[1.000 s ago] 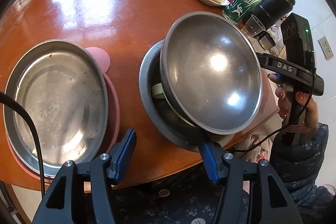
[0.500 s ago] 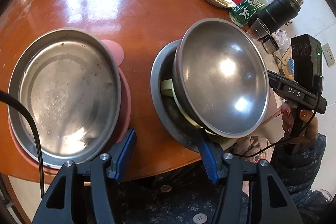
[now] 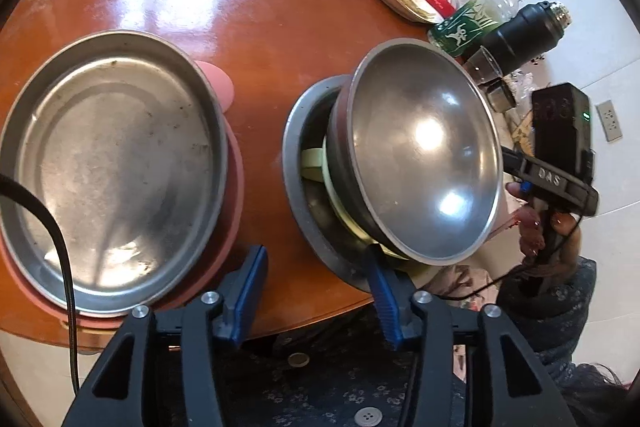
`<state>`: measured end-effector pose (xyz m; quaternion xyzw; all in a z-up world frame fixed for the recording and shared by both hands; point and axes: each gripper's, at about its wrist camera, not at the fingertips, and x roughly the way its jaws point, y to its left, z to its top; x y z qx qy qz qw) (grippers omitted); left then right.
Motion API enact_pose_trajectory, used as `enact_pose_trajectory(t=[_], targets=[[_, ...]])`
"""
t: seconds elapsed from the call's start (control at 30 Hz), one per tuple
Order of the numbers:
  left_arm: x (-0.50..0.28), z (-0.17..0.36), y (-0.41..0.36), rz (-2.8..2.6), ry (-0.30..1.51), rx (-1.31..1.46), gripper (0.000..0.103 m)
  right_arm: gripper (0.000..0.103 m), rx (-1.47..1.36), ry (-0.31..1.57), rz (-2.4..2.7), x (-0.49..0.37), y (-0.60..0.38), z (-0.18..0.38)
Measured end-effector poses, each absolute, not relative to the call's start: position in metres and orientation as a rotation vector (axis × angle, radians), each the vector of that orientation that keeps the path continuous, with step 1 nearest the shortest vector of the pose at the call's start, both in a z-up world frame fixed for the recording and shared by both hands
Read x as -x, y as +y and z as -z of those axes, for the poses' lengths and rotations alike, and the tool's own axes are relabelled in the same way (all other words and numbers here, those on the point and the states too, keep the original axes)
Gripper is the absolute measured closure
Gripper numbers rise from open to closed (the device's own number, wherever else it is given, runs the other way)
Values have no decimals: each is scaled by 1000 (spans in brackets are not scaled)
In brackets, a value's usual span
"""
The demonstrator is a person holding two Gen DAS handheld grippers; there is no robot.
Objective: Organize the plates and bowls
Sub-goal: 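Close both grippers on the large steel bowl rim, then lift the nested bowl stack with both grippers over the steel pan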
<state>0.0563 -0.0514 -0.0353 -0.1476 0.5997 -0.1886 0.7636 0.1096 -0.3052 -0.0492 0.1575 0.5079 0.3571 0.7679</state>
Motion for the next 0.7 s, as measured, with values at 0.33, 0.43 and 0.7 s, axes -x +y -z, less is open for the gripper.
enact_pose_trajectory(t=[0.33,0.43,0.7], targets=[[-53,31,-56,472,1278,339,77,88,-415,1133,-819,-118,-310,55],[-54,31,-56,472,1272,337,77,99,-425,1118,-829,-114,-309,54],[-57,30,-59,463,1247,320,78,100,-420,1103,-793,-110,-305,51]])
